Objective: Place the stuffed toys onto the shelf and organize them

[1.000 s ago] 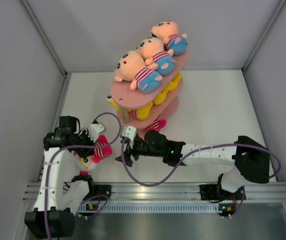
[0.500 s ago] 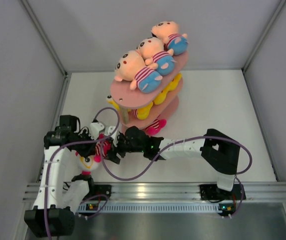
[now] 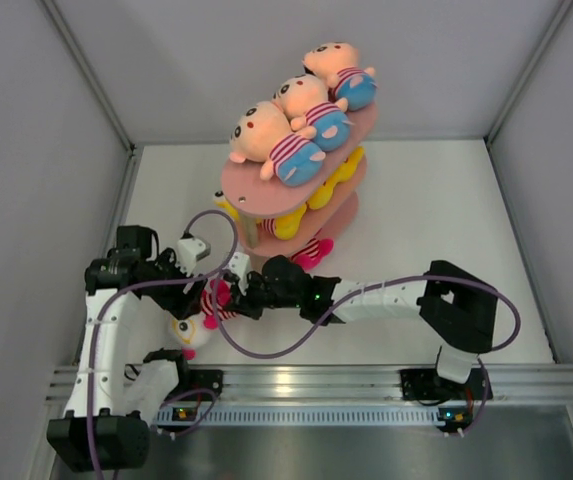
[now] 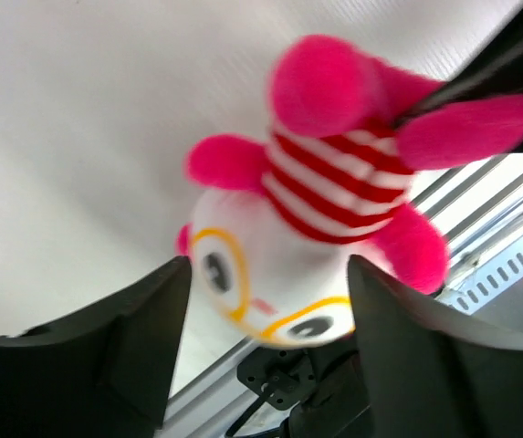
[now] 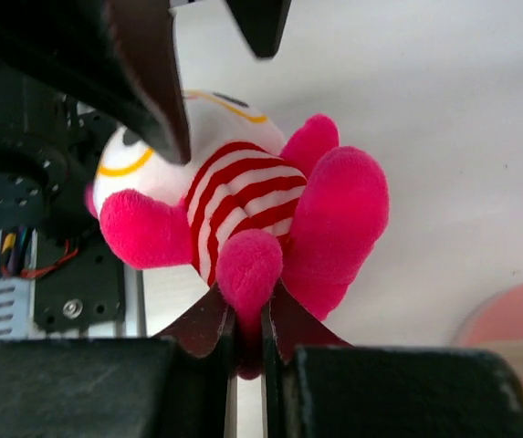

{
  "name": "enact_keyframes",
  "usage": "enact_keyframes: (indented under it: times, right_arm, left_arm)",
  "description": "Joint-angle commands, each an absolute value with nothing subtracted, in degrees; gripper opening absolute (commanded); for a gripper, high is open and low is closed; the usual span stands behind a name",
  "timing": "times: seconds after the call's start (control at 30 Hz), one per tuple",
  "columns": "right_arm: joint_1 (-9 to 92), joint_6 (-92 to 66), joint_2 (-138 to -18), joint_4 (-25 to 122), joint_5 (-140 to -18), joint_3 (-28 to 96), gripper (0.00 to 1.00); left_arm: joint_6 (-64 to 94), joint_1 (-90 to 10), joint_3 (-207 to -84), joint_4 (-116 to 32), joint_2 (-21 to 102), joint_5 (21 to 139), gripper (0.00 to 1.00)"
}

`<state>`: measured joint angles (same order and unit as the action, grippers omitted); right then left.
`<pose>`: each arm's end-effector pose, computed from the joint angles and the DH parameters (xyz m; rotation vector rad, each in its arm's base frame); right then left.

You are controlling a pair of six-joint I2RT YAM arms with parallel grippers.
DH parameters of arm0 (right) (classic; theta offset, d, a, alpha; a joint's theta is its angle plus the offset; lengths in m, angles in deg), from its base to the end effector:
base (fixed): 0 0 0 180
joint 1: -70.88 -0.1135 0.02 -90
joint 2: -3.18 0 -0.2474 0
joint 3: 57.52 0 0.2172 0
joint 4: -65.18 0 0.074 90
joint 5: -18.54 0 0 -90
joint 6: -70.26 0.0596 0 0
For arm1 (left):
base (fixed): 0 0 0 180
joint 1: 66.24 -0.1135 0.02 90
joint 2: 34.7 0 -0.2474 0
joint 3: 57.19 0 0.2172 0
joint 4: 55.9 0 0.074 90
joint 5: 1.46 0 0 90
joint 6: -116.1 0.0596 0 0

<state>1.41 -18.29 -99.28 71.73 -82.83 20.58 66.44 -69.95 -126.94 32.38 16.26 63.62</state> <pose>0.1283 0.3762 0.2250 -1.2422 1.5808 1.0107 0.1160 -0.0176 0.2557 0.9258 2.4625 -0.3601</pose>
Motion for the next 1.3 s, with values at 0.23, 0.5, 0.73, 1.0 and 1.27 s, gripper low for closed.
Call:
enact_keyframes:
  times: [0.23,0.5,0.73,1.0,1.27]
  right_arm:
    - [-0.1,-14.9,-74.6,58.6,-80.5,7.6,0.00]
    - [0.0,-10.7,-54.6,47.6,-65.7,-1.0,0.00]
    - [0.8,-8.1,-43.8,38.0,-57.8,-2.7,0.00]
    - [1.7,-5.1,-32.7,30.9,-53.8,-4.7,0.00]
    - [2.4,-4.5,-27.7,25.5,-47.0,-3.9,0.00]
  left_arm:
    - [58.4,-69.7,-135.2,31.9,21.7,64.1,0.91]
    - [56.7,-69.8,-136.6,31.9,24.5,64.7,0.92]
    - [54.7,-69.8,-137.4,32.0,24.8,66.5,0.92]
    - [53.0,-69.8,-137.7,31.9,25.6,67.5,0.92]
    - [52.8,-69.8,-137.0,31.9,24.8,67.5,0.93]
